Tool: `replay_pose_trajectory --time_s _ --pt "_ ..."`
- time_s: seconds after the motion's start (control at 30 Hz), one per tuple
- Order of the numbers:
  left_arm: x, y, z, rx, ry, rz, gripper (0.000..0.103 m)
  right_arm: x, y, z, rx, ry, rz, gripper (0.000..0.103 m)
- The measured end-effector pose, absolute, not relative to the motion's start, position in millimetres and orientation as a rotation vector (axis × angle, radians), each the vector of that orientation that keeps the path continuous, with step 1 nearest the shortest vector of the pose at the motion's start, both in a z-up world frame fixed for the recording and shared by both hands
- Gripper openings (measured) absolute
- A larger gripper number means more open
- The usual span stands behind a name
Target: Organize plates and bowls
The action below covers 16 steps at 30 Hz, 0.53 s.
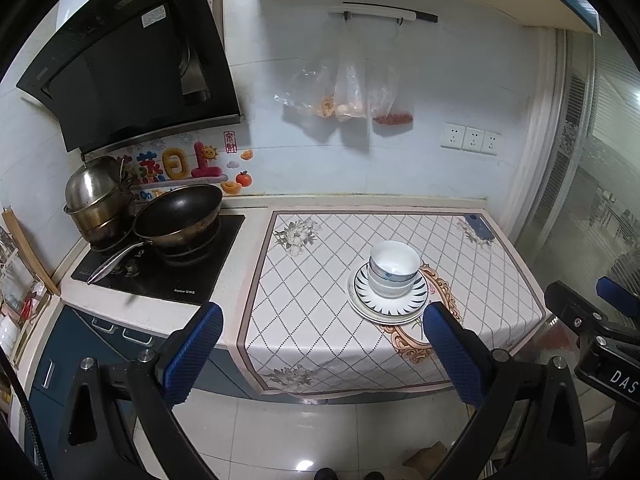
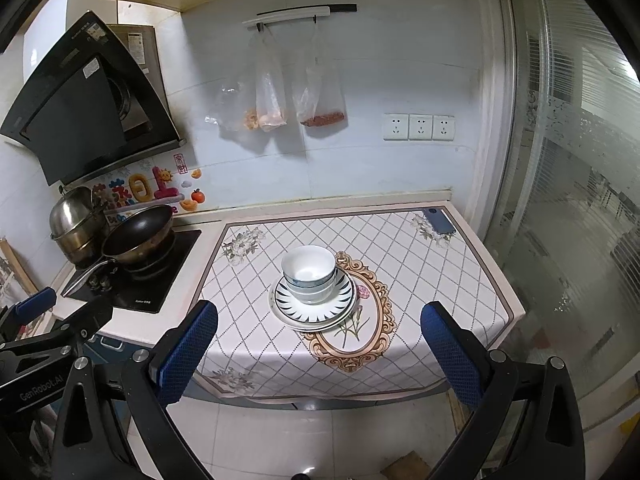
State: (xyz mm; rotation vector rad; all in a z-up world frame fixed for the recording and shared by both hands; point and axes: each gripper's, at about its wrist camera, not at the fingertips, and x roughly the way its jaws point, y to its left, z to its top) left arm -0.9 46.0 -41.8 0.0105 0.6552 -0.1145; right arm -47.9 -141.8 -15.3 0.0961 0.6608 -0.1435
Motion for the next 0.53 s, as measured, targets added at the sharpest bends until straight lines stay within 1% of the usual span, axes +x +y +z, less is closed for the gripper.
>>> replay_pose_trajectory --time_s 0.53 --pt "3.1 45.0 -43.0 0.009 0.643 -0.125 0.103 -46.4 -144.9 -18.7 0.093 0.677 -0.154 0.103"
